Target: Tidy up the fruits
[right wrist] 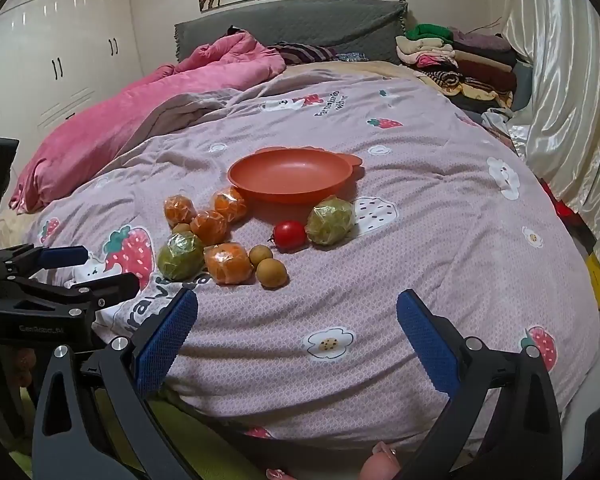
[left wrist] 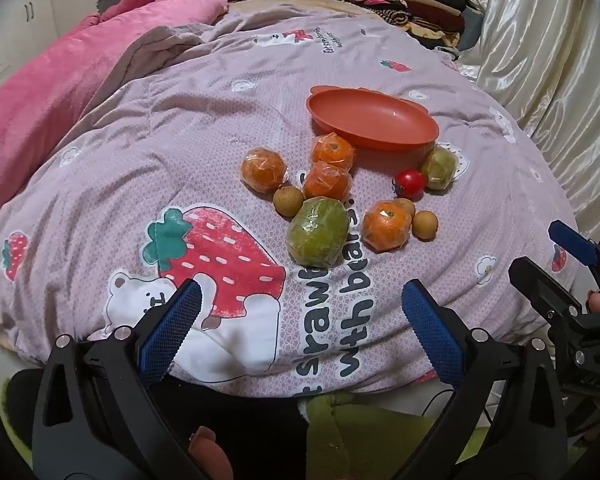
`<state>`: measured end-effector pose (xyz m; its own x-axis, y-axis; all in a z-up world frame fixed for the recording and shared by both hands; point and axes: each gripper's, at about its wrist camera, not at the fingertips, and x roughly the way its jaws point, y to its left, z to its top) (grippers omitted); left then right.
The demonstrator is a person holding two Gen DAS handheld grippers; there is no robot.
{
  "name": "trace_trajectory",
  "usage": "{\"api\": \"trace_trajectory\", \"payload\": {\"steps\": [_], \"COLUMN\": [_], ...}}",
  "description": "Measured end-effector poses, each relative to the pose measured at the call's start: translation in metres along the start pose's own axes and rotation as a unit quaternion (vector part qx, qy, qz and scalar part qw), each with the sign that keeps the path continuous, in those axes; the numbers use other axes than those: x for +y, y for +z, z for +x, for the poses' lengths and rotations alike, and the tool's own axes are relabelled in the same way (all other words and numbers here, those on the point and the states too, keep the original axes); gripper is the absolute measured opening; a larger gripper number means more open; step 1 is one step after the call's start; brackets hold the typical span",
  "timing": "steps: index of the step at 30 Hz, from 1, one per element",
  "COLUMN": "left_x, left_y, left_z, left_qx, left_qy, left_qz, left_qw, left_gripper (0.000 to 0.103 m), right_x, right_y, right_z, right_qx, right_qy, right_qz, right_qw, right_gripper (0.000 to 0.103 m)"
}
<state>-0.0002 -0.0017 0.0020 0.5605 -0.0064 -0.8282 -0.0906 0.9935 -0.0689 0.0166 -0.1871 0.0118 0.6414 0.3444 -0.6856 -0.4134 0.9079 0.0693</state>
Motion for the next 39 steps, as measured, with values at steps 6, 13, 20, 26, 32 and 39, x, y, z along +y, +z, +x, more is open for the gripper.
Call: {"api": "trace_trajectory", "payload": {"steps": [6,13,20,26,32,39], "left_x": [0.0005,0.003,0.0032,0.0051,0.0048,0.0055], "left_y": [-0.0009,0.0007,0.0007,0.002,0.0016,0.0014], "left_z": [-0.0015,-0.0067,-0.0072,-0.0074,-0.0073,-0.0068], "left_qx": [0.0,-0.003,-0.002,-0.002,-0.002,-0.002], "left_qy": [0.0,0.001,0.002,0.005,0.005,0.006], "left_qz": [0.001,0.0,0.001,0.001,0.002,0.001], "left_qw": [1.0,1.0,1.0,1.0,1.0,1.0], "left_gripper": [0.095,0.095,0.095,0.095,0.095,0.095], "right_x": [-0.0001,-0.0008,0.0001,0.0004,0.0007,-0.0007], "right_y": [0.0003,-0.0001,-0.0002,0.0001,-0.0006,-0.0008], "right_z": [0.0006,0.0016,0.0035,0.004,0.0058,0.0082], "right_qx": [0.002,0.003,0.005,0.007,0.007,0.009], "right_qy": [0.001,0.002,0.003,0.004,0.007,0.008], "right_qz": [0.001,0.002,0.002,0.001,-0.001,-0.001], "right_qw": [1.0,1.0,1.0,1.0,1.0,1.0], "right_gripper": [0.099,0.099,0.099,0.099,0.099,0.099]}}
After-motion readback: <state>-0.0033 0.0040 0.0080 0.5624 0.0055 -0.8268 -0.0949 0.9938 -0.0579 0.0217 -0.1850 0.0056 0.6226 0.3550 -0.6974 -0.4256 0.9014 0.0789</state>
